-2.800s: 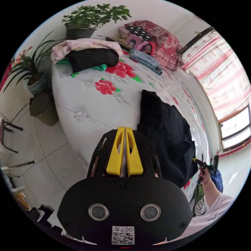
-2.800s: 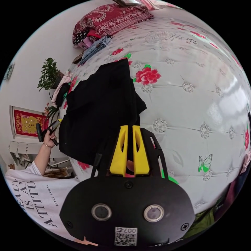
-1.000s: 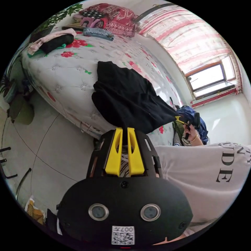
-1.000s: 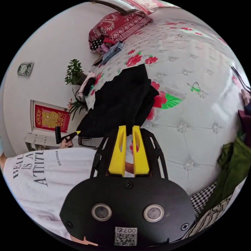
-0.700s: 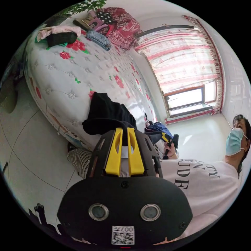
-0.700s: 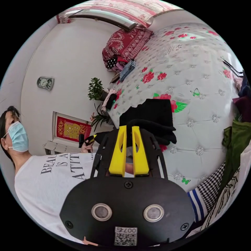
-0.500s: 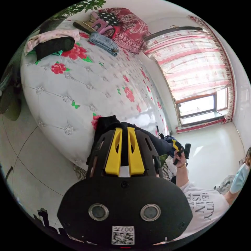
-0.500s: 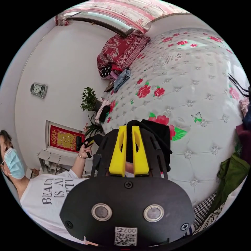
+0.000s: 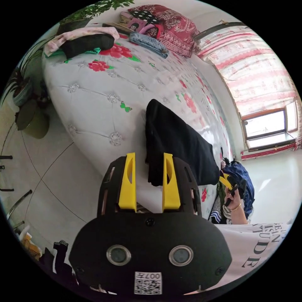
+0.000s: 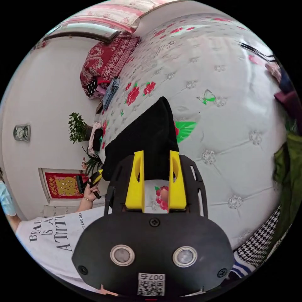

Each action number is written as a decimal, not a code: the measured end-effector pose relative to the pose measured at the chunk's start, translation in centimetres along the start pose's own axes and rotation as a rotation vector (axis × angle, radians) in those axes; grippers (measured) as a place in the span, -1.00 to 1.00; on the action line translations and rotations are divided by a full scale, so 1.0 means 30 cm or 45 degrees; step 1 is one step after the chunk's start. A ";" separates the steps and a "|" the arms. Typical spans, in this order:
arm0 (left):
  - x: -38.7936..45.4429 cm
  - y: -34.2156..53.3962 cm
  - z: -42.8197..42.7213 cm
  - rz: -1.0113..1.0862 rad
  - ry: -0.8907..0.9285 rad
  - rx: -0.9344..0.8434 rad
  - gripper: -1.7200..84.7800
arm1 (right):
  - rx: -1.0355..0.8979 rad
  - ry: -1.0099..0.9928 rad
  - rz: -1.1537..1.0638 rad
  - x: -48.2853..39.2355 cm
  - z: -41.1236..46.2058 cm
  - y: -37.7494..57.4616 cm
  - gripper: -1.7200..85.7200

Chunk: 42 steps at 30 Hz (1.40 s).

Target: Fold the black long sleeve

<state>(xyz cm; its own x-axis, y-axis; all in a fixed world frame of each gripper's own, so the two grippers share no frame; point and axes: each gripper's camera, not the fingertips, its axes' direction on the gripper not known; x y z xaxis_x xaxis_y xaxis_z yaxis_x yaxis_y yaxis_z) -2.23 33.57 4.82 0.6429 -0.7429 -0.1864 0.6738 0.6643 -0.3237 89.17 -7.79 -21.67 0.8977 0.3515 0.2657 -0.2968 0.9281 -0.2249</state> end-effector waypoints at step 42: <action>0.313 0.132 -0.400 0.298 0.319 0.031 -0.80 | -0.163 -0.096 -0.601 -0.614 0.430 0.072 -0.84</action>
<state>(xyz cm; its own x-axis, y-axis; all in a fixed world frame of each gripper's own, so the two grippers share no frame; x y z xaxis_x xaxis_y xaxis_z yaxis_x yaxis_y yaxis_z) 2.11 28.24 -9.35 0.6737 -0.5654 -0.4759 0.5292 0.8186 -0.2234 67.80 -10.67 -14.97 0.8970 -0.0914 0.4325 0.1834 0.9672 -0.1760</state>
